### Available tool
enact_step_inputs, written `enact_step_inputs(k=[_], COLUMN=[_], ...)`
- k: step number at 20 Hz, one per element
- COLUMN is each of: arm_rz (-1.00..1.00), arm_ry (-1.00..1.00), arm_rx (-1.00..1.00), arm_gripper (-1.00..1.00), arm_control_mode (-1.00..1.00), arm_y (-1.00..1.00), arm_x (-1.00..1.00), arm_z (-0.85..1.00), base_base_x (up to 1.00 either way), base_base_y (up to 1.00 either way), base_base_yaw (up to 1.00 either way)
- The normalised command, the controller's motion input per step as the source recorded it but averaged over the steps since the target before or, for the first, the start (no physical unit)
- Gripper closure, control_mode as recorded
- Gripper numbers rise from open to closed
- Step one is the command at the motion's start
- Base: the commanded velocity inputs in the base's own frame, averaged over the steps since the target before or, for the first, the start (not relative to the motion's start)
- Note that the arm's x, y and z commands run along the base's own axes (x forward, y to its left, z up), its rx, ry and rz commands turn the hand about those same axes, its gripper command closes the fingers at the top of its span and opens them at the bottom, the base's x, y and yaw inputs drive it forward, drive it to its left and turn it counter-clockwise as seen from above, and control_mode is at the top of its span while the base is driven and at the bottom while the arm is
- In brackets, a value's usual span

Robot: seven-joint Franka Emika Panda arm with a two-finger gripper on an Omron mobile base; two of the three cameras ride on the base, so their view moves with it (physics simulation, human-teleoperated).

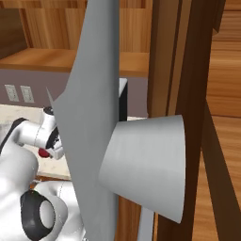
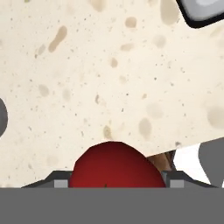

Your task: Pick both bowls and place them on the counter. Then place the cheese in one bowl and place the tomato in the other bowl.

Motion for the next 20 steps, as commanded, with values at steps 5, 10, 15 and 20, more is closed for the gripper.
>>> enact_step_inputs(k=[5,10,15,20], arm_rz=[0.03,0.03,0.04,0.05], arm_ry=[-0.06,-0.02,-0.01,-0.01], arm_rx=[0.0,-0.03,-0.08,-0.12], arm_gripper=[1.0,1.0,1.0,1.0], arm_control_mode=[-1.0,-1.0,-1.0,-1.0], arm_y=[-0.48,-0.47,-0.45,-0.46], arm_x=[-0.53,-0.41,-0.3,-0.25], arm_z=[0.26,0.26,0.27,0.28], base_base_x=[0.0,0.0,0.0,0.0], base_base_y=[0.0,0.0,0.0,0.0], base_base_yaw=[0.0,0.0,0.0,0.0])
